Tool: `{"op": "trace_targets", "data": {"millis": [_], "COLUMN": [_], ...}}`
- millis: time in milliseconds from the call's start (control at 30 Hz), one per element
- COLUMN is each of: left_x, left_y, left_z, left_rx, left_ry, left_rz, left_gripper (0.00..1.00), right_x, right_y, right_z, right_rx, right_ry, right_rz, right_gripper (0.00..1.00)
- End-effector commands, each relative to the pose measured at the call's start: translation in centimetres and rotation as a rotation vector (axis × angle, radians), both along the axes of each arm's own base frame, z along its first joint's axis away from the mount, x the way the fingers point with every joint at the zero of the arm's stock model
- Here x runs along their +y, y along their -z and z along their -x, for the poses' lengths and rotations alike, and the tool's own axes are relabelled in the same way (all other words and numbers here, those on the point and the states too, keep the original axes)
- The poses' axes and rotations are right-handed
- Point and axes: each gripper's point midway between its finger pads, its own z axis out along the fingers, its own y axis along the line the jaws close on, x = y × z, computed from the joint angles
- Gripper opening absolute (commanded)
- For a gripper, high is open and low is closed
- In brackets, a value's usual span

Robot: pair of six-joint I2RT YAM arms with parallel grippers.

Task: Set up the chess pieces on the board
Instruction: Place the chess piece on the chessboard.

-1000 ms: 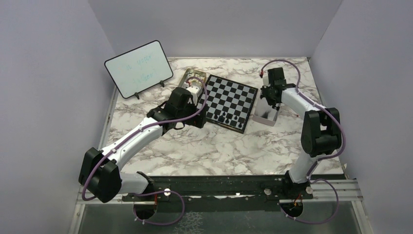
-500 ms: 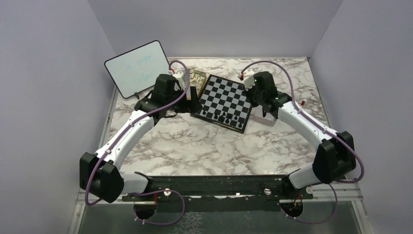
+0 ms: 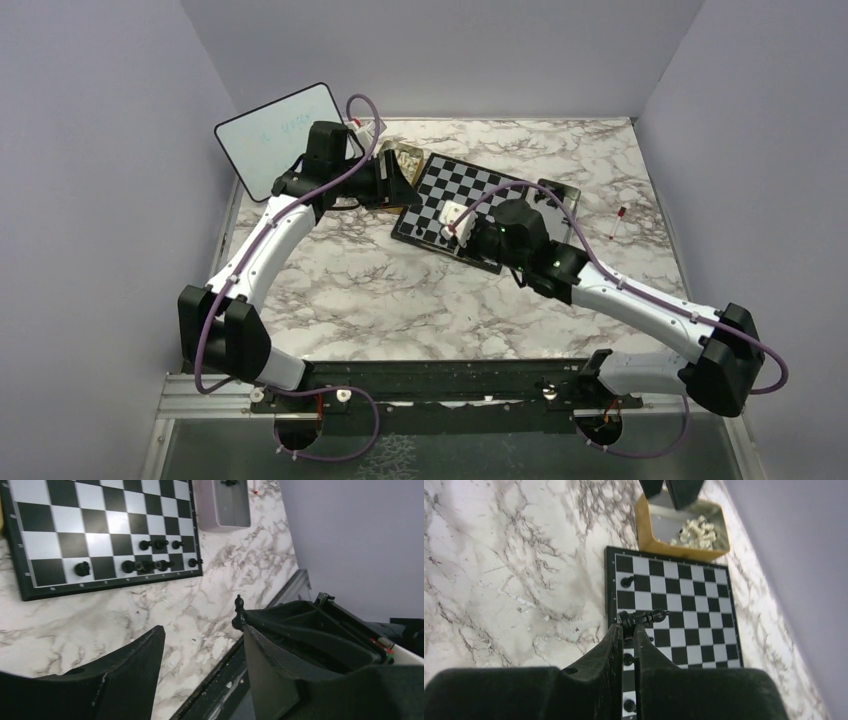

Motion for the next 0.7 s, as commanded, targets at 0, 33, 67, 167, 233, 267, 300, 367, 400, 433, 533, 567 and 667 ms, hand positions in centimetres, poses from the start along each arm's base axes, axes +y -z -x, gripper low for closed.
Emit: {"op": "trace_targets", "data": {"millis": [0,33,67,167,233,267,300,367,400,433,533,567,667], "left_x": [-1.7,-1.7,-1.8,-2.0,-2.2,-2.3,-2.3,-2.5,-2.7,-2.8,-3.1,-3.3,-3.7], "left_y": [-2.2,-2.4,-2.6,-3.0,-3.0,-3.0,-2.9,-2.7,-2.6,-2.5,-2.2,-2.1,-1.8], "left_z": [1.8,1.8,1.9,2.2,2.2,2.3,2.4,2.6,2.8,2.9,3.1,3.1,3.5], "left_rx": [0.054,0.051,0.051,0.066,0.074,0.079,0.087,0.104,0.114,0.126,0.146,0.148,0.166], "left_ry": [0.137,0.144,0.148,0.168,0.18,0.186,0.193,0.21,0.219,0.226,0.233,0.236,0.25], "left_rz": [0.112,0.117,0.122,0.143,0.151,0.155,0.159,0.168,0.173,0.177,0.179,0.179,0.177], "left_gripper": [0.59,0.58,0.57,0.55,0.54,0.54,0.53,0.53,0.52,0.51,0.48,0.47,0.46], "right_x": [2.2,2.4,2.5,2.9,3.2,3.4,3.5,3.7,3.8,3.9,4.0,4.0,4.0], "right_y": [-3.5,-3.7,-3.8,-4.0,-4.4,-4.5,-4.5,-4.6,-4.8,-5.0,-5.1,-5.1,-5.0], "right_z": [2.0,2.4,2.8,3.5,3.7,3.8,3.9,3.9,3.9,3.8,3.9,3.9,3.9], "right_rx": [-0.188,-0.205,-0.216,-0.24,-0.255,-0.262,-0.268,-0.279,-0.285,-0.29,-0.297,-0.3,-0.307], "right_ry": [-0.177,-0.195,-0.213,-0.244,-0.254,-0.258,-0.262,-0.265,-0.266,-0.267,-0.271,-0.272,-0.273], "right_rz": [-0.069,-0.071,-0.074,-0.083,-0.088,-0.087,-0.084,-0.074,-0.071,-0.071,-0.063,-0.06,-0.054], "right_gripper": [0.1,0.1,0.1,0.09,0.09,0.09,0.09,0.09,0.09,0.09,0.09,0.09,0.09]}}
